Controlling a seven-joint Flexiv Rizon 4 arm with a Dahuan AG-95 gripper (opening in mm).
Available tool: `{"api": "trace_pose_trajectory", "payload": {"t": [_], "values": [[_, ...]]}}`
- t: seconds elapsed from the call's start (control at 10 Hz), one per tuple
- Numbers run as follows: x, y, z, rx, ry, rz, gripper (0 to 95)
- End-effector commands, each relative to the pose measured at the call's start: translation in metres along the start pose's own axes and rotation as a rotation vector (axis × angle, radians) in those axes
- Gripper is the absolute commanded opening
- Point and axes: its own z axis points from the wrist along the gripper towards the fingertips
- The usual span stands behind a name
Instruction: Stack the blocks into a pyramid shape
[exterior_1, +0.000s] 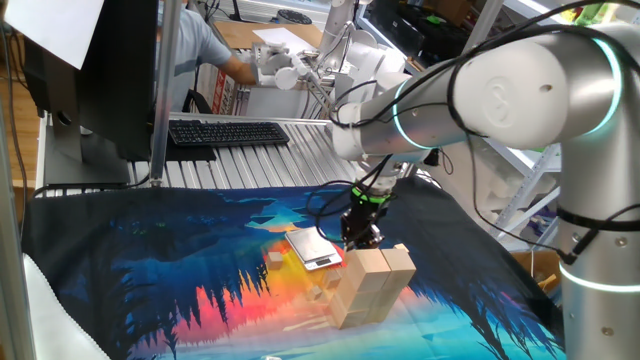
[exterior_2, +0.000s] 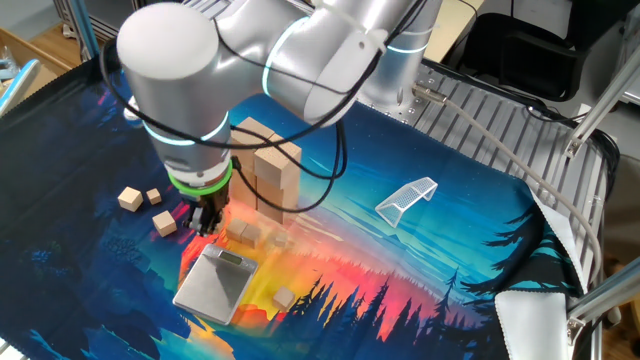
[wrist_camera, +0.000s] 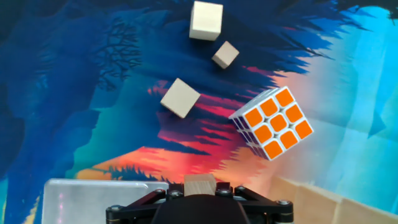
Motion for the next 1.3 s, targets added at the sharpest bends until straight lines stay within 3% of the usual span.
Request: {"api": "trace_pose_trajectory", "payload": {"t": [0.1, 0.6, 0.9, 1.3], "values": [[0.0, -0.002, 0.0, 0.009, 0.003, 0.06, 0.0], [0.001, -0.003, 0.012, 0.027, 0.015, 0.098, 0.0], [0.001, -0.003, 0.012, 0.043, 0.027, 0.091, 0.0], [0.001, -0.003, 0.012, 0.035, 0.032, 0.065, 0.0]]}}
